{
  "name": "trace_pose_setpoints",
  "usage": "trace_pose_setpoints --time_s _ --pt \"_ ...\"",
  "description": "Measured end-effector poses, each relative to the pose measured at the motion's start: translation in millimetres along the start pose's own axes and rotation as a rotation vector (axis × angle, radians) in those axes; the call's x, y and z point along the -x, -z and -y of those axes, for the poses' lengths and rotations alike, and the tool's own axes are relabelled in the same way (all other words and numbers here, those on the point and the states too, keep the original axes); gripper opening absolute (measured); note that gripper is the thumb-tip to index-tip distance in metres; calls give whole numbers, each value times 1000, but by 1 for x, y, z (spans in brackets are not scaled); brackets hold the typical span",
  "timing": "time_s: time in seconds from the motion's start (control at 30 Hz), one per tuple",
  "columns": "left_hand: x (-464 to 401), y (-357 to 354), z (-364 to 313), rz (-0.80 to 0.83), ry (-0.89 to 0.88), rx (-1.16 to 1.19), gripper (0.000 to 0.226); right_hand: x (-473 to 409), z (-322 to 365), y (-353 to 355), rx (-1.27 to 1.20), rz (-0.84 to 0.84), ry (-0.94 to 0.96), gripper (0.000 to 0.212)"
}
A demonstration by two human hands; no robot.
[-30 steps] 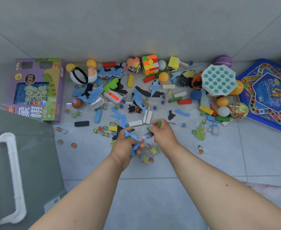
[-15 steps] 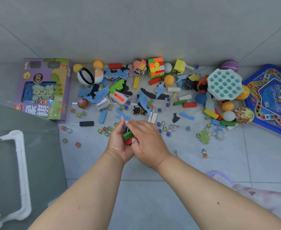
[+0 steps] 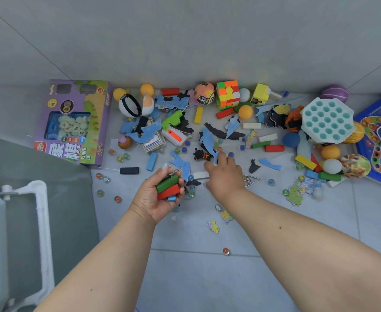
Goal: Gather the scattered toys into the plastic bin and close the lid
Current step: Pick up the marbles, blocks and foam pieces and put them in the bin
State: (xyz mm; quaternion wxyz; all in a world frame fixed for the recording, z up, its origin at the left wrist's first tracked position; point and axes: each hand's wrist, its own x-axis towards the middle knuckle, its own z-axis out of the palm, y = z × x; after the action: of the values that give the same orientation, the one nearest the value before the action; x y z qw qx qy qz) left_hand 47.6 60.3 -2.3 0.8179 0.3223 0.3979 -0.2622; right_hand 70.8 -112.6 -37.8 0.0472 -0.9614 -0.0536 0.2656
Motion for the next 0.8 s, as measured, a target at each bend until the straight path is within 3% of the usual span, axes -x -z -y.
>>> trace_pose_setpoints --time_s 0.2,0.3,0.47,0.6,0.8 --pt "-4 4 2 -30 7 46 12 -12 3 3 -57 -7 16 28" --pt "-5 4 4 -56 -18 77 12 -11 -2 7 -151 -22 7 32" --pt "-6 -3 5 -113 -101 42 21 7 5 16 -648 -192 -138 22" --pt "-8 -9 7 -132 -149 29 30 23 32 37 -941 -257 -87 20" --pt "6 -29 5 11 -159 40 51 34 59 65 -707 -180 108 17"
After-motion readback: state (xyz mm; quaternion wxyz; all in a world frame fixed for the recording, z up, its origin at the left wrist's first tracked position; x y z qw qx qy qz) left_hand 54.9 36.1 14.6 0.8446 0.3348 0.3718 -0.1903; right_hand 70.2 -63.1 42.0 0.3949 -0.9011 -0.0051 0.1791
